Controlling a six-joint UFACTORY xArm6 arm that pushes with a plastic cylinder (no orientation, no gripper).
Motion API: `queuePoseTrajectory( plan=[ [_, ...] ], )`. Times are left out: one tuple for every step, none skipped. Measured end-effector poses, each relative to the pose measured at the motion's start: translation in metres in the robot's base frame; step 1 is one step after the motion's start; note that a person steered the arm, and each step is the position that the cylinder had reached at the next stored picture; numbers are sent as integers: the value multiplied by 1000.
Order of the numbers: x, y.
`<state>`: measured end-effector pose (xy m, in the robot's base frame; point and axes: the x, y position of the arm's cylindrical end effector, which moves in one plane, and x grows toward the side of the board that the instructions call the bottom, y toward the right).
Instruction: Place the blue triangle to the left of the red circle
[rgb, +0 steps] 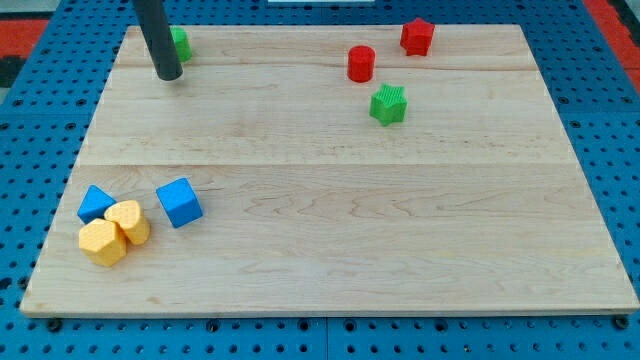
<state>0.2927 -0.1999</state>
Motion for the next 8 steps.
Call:
queuePoseTrajectory(
  plan=[
    [0,-1],
    [16,33],
    [40,91],
    [50,100],
    [66,136],
    [71,200],
    [146,177],
    [249,156]
  ],
)
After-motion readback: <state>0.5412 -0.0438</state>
